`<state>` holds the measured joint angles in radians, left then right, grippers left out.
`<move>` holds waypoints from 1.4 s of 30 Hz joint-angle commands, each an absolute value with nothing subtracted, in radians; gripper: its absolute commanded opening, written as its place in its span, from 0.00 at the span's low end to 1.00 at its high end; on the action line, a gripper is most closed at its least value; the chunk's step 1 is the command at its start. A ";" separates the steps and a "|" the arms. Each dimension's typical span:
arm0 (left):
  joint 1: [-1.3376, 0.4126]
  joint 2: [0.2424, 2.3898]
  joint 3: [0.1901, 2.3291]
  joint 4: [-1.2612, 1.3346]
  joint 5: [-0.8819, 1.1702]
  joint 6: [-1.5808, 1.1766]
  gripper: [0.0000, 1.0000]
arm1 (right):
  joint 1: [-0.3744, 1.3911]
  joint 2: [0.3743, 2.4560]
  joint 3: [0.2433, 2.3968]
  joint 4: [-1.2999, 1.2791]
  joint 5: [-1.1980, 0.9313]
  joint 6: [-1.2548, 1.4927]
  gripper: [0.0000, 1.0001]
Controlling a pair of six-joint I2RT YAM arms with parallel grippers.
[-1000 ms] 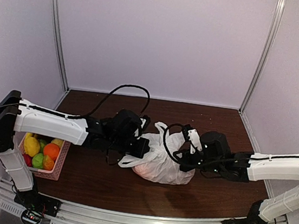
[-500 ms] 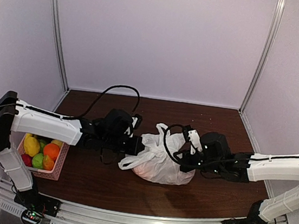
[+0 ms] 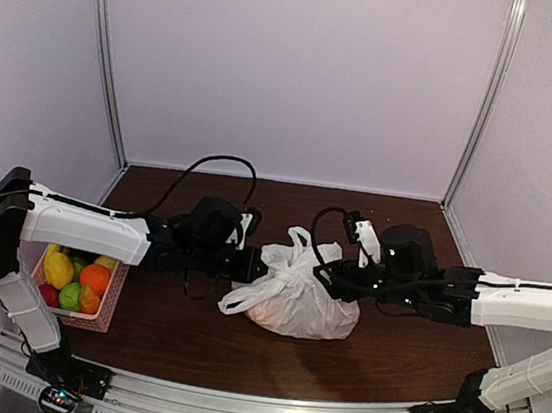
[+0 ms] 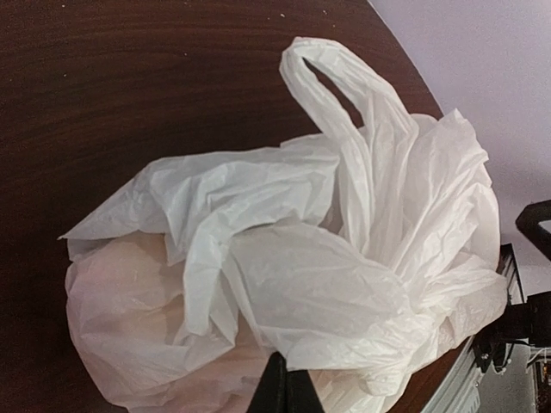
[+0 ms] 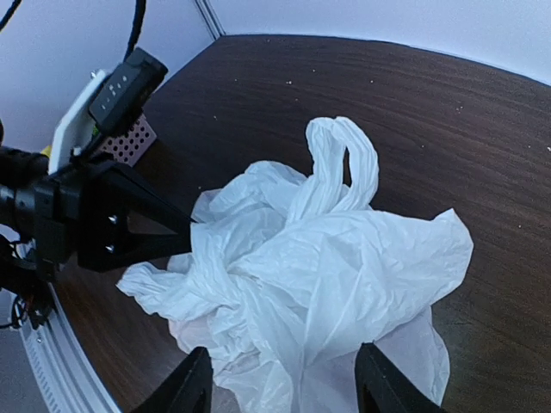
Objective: Untie the knot of the plastic bag and take out the fruit
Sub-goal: Untie the bag handles from the takeout bag.
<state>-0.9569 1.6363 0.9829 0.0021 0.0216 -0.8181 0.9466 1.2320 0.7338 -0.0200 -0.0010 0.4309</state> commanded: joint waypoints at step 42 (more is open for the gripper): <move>-0.950 1.612 0.952 0.040 0.049 -0.802 0.00 | 0.962 1.488 1.028 -0.301 0.199 0.540 0.06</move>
<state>-0.9562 1.6363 0.9691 0.0082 0.0635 -0.8101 0.9581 1.5295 1.0447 -0.3122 0.1886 0.5232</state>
